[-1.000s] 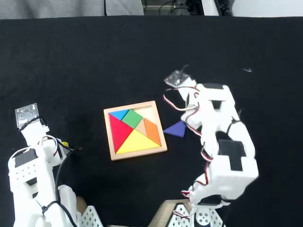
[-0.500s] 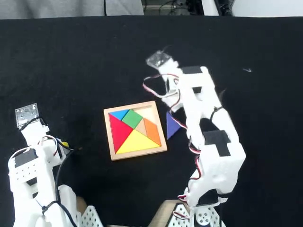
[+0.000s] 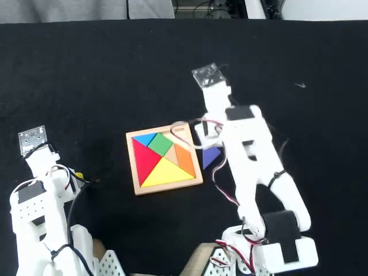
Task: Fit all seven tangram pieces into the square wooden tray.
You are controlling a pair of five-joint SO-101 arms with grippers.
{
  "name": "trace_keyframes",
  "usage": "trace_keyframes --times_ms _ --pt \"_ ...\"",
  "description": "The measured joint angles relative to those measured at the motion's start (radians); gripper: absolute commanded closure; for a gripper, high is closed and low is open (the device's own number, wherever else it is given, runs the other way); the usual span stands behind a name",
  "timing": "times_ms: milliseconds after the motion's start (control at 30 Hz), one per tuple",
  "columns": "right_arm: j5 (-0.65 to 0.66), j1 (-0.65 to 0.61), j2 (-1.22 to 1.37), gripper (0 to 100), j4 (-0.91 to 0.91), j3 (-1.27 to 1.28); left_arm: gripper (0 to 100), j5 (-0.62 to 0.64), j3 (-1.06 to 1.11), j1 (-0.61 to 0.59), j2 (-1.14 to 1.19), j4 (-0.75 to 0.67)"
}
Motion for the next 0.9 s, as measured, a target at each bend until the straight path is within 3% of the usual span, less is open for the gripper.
trace_keyframes --times_ms 133,400,900 --pt "-0.087 -0.002 0.028 73.0 -0.002 0.006 77 0.000 0.000 0.000 0.000 0.000" --pt "-0.288 -0.087 0.242 72.9 0.041 -0.121 77 0.000 0.000 0.000 0.000 0.000" --pt "-0.270 -0.018 0.387 73.0 0.091 -0.201 77 0.000 0.000 0.000 0.000 0.000"
